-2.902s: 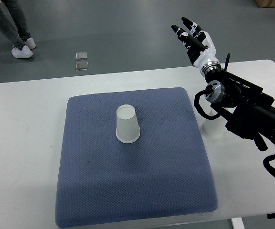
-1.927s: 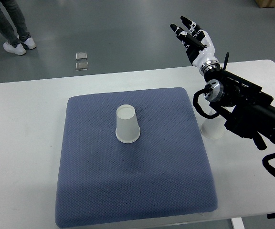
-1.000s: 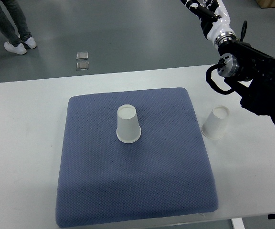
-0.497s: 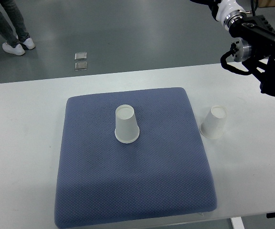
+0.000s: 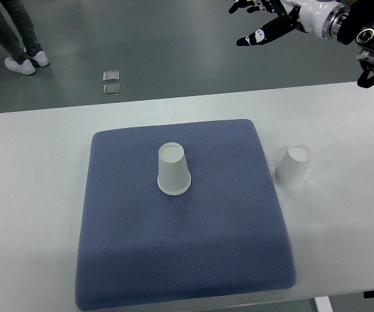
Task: Stack paper cups
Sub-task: 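Swing the right hand over and above the second white paper cup, then lower the right hand around the cup and close fingers on it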
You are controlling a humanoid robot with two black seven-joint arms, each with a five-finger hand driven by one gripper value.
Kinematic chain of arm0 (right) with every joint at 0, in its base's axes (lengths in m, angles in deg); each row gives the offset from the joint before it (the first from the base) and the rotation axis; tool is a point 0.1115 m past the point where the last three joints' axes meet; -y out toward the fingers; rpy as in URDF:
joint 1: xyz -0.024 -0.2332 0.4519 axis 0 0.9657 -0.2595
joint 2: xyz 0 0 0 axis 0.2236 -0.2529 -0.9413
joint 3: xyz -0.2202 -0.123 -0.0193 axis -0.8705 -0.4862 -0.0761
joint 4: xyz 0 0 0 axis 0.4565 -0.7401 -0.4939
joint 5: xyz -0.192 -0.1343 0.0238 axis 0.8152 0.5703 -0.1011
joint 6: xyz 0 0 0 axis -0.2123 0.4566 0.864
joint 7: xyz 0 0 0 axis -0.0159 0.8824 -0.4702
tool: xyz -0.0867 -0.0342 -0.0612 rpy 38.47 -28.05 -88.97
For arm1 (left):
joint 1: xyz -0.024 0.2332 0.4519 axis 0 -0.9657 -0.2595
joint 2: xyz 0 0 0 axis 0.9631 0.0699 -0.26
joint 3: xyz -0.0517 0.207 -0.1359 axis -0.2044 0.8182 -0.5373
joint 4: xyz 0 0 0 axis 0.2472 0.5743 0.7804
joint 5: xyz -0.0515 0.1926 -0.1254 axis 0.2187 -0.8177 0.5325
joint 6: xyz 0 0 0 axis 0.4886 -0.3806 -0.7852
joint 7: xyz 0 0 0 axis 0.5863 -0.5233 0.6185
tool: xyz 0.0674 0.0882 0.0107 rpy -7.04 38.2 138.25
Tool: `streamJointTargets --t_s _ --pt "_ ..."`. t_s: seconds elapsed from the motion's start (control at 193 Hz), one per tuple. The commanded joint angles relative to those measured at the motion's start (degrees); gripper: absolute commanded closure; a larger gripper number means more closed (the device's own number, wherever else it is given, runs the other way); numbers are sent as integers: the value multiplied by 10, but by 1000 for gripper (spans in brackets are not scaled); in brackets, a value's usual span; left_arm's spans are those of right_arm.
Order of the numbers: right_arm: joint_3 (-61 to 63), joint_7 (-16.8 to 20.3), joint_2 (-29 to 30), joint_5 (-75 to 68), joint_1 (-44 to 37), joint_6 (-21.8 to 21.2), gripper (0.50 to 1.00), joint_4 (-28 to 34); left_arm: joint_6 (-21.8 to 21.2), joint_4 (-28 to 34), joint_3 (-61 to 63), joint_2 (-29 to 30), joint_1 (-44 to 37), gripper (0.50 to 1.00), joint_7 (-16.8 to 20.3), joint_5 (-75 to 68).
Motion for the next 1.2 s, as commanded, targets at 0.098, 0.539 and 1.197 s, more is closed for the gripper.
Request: streamJointTargets --t_s 0.098,0.539,1.197 --pt "-19 17 -39 102 -38 -81 587 19 0 0 0 0 0 500 0 0" --pt "-19 13 -87 354 -39 -155 589 108 0 0 0 0 0 500 0 0" --pt "-34 9 -97 449 73 -64 591 103 0 1 0 0 0 500 0 0"
